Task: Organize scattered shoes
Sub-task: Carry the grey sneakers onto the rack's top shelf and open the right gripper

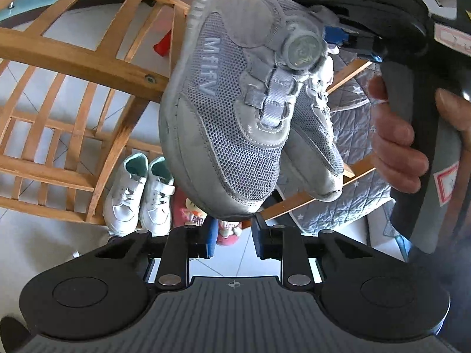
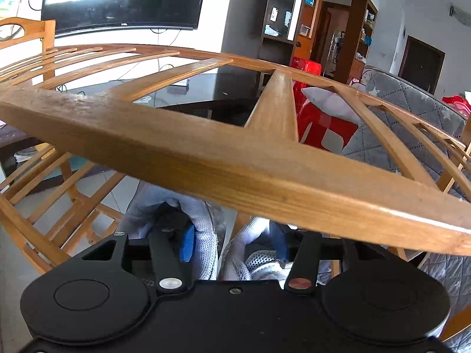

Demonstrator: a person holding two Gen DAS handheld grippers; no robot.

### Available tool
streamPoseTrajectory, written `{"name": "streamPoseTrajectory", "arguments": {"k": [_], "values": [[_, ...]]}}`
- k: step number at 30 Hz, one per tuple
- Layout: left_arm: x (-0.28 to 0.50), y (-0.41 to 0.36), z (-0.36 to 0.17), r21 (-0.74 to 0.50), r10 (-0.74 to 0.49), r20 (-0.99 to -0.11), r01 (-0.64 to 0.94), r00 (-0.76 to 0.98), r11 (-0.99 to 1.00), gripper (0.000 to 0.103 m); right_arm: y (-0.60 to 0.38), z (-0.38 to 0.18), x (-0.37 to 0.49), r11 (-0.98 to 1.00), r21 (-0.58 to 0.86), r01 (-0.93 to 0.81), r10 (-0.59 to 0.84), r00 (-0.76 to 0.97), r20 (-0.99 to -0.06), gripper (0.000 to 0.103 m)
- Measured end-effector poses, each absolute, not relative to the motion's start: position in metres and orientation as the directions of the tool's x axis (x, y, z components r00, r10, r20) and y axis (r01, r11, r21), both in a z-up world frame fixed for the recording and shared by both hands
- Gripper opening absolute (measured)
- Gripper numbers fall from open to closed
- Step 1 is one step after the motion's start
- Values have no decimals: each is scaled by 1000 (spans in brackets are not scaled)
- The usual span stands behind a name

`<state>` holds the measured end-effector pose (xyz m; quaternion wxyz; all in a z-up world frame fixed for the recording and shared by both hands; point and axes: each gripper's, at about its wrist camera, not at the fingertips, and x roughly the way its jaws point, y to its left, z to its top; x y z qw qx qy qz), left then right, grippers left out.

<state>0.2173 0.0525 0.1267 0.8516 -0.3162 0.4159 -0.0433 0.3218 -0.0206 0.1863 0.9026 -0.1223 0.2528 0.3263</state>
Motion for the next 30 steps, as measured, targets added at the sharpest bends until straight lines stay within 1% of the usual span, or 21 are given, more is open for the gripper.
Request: {"name": "streamPoseTrajectory", "arguments": {"k": [1, 4, 9, 11, 12, 14, 19, 23, 27, 30], "values": [[217, 52, 127, -569, -334, -683, -187, 649, 800, 25, -23, 187, 322, 759, -52, -649, 528, 660, -534, 56], [215, 51, 129, -567, -336, -683, -179, 648, 804, 25, -28, 189, 324, 759, -47, -649, 532, 660, -530, 62], [210, 51, 136, -574, -339, -667, -166, 664, 802, 25, -30, 193, 329, 763, -30, -646, 535, 658, -530, 62], [208, 53, 140, -583, -344, -649, -154, 678, 798, 24, -30, 195, 323, 759, -60, -648, 538, 676, -503, 67], [207, 54, 142, -584, -344, -638, -143, 688, 799, 24, -28, 195, 318, 760, -103, -642, 523, 698, -490, 70], [206, 54, 144, -573, -336, -642, -140, 690, 807, 24, -26, 195, 314, 759, -140, -636, 511, 715, -477, 70], [205, 61, 143, -587, -333, -643, -165, 690, 792, 23, -43, 199, 307, 762, -119, -636, 526, 716, -459, 70], [203, 65, 145, -601, -335, -631, -169, 700, 781, 24, -68, 201, 297, 751, -114, -651, 540, 703, -462, 70], [202, 68, 147, -612, -330, -625, -181, 708, 770, 24, -91, 195, 289, 725, -60, -686, 566, 644, -514, 70], [200, 71, 148, -621, -327, -618, -189, 715, 761, 25, -104, 183, 280, 718, -62, -694, 562, 629, -537, 73]]}}
